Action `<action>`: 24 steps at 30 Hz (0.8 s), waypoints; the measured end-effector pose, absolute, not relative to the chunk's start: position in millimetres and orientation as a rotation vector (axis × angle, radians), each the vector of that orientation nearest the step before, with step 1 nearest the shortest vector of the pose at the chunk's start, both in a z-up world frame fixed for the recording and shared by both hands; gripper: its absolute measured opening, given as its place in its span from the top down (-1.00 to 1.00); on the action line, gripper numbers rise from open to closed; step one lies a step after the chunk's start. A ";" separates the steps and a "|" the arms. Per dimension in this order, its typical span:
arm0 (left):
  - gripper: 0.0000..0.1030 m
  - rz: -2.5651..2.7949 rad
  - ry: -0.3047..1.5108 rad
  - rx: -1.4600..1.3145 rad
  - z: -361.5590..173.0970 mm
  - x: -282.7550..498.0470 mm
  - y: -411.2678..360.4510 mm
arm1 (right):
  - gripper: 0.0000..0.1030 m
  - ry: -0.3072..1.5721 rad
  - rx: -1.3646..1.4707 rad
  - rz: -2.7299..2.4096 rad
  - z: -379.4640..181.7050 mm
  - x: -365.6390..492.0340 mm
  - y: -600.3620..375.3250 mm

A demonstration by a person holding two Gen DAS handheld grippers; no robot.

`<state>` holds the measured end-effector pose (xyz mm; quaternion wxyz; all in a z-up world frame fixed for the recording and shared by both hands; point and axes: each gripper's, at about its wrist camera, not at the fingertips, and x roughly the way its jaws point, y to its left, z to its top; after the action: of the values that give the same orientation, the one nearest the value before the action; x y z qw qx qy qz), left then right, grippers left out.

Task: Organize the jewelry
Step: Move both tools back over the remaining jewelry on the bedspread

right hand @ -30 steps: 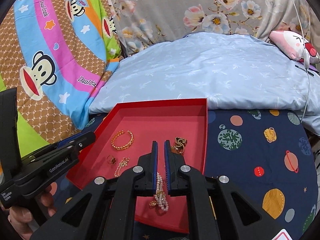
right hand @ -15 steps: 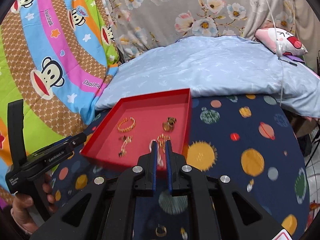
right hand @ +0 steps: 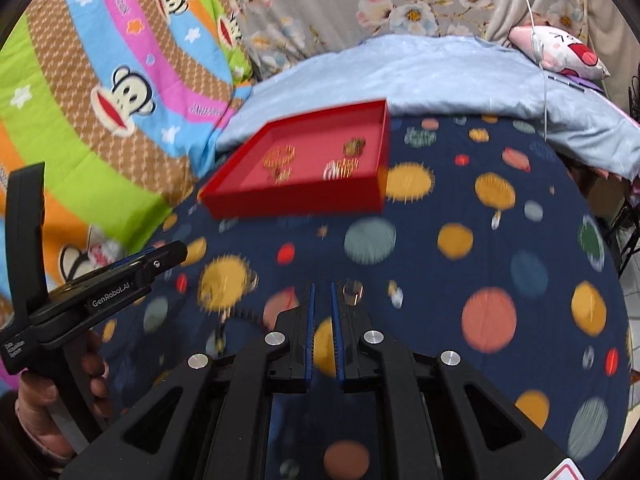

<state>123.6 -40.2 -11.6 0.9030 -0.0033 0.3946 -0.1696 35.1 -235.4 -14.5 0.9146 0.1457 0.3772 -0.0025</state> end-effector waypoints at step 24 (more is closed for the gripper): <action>-0.24 -0.328 0.905 0.023 -65.5 83.4 -61.0 | 0.53 0.853 0.297 0.002 -41.8 0.1 -219.3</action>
<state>83.4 -61.0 -65.5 0.8862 0.0110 0.4354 -0.1579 0.1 -219.3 -41.8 0.8998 0.1437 0.4119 0.0009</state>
